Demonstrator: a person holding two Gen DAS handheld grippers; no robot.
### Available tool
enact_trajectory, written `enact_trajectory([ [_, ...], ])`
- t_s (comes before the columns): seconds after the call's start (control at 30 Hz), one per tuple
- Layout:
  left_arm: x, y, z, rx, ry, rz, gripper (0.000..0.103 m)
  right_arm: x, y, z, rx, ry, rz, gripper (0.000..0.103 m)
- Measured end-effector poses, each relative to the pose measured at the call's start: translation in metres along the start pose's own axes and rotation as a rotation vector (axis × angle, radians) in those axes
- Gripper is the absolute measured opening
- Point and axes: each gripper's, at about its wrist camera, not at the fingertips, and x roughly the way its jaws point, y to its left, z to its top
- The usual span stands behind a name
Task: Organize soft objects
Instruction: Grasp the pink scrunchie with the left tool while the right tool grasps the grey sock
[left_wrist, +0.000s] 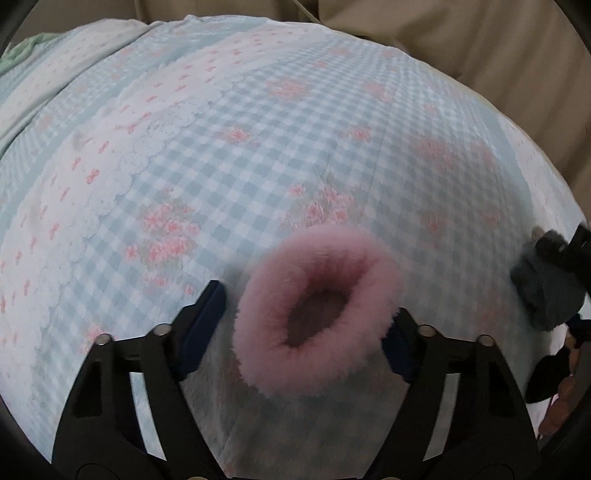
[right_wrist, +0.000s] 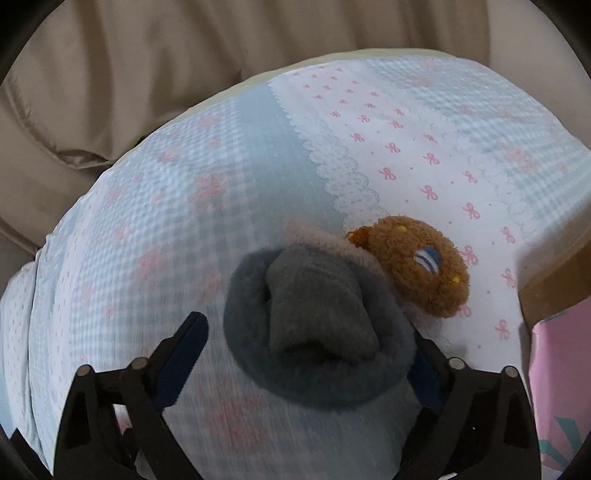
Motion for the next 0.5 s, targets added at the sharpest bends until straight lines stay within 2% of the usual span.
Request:
enact_trajectory([
  [0.07, -0.001, -0.001, 0.002, 0.009, 0.003, -0.003, 0.049, 0.006, -0.002, 0.002, 0.009, 0.019, -0.018, 0.073],
  [0.13, -0.002, -0.002, 0.004, 0.02, 0.008, -0.004, 0.044, 0.007, -0.003, 0.0, 0.008, 0.022, -0.028, 0.068],
  [0.27, -0.007, 0.0, 0.006, 0.008, 0.021, -0.013, 0.038, 0.002, -0.001, -0.001, -0.008, 0.017, -0.03, 0.053],
  [0.5, -0.032, 0.0, 0.016, 0.008, 0.002, -0.031, 0.036, -0.021, 0.004, -0.001, -0.043, 0.012, 0.001, 0.048],
])
